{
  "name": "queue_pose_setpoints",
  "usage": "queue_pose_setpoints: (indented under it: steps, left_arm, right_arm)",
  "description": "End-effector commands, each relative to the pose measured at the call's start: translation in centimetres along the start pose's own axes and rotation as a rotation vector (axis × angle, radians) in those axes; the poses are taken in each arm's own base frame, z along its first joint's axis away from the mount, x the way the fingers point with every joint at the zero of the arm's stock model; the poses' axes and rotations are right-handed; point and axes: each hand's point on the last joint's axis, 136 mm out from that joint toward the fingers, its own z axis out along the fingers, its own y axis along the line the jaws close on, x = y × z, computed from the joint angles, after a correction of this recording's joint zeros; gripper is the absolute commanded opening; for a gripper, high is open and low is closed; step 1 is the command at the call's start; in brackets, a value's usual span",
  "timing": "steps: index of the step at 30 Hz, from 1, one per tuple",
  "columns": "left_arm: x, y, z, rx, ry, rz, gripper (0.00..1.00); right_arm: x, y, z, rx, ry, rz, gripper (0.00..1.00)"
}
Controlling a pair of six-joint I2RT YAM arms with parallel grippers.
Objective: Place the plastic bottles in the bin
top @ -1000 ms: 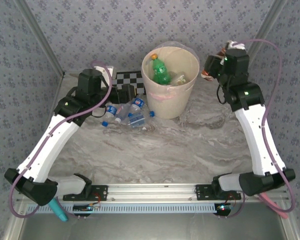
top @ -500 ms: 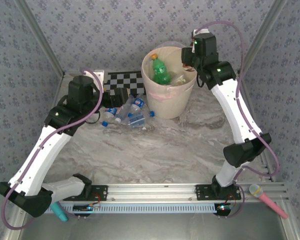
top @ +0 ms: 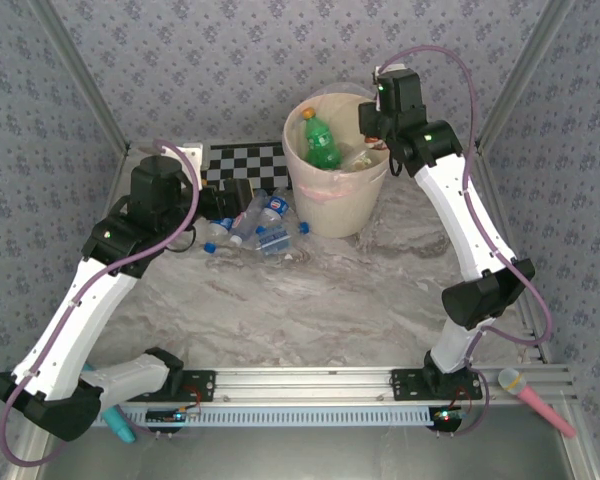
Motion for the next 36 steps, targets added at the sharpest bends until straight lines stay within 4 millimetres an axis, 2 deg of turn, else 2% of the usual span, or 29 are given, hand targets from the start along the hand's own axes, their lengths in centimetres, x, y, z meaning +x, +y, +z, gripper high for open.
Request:
queue_pose_setpoints:
  steps: [1, 3, 4, 5, 19, 28, 36]
  left_arm:
    - [-0.4, 0.3, -1.0, -0.013, -0.025, 0.005, 1.00]
    - [-0.4, 0.4, -1.1, -0.015, -0.026, 0.008, 1.00]
    - [-0.4, 0.4, -1.1, -0.017, -0.028, 0.008, 1.00]
    - [0.2, 0.8, -1.1, -0.028, -0.005, 0.009, 1.00]
    - [1.4, 1.8, -0.9, -0.041, 0.011, -0.009, 1.00]
    - [2.6, 3.3, 0.9, -0.096, 0.080, -0.075, 1.00]
    - [4.9, 6.5, 3.2, -0.153, 0.166, -0.168, 1.00]
  right_arm:
    - [-1.0, 0.2, -0.5, 0.004, -0.022, -0.014, 0.71]
    - [-1.1, 0.2, -0.5, 0.016, -0.026, -0.016, 0.97]
    - [-1.2, 0.3, -0.7, 0.016, -0.030, -0.021, 1.00]
    - [-1.3, 0.3, -0.8, 0.016, -0.034, -0.022, 1.00]
    - [-1.9, 1.2, -2.3, 0.011, -0.048, -0.040, 1.00]
    - [-1.9, 2.5, -2.9, -0.034, -0.053, -0.039, 1.00]
    - [-2.0, 4.2, -3.6, -0.112, -0.054, -0.001, 0.99]
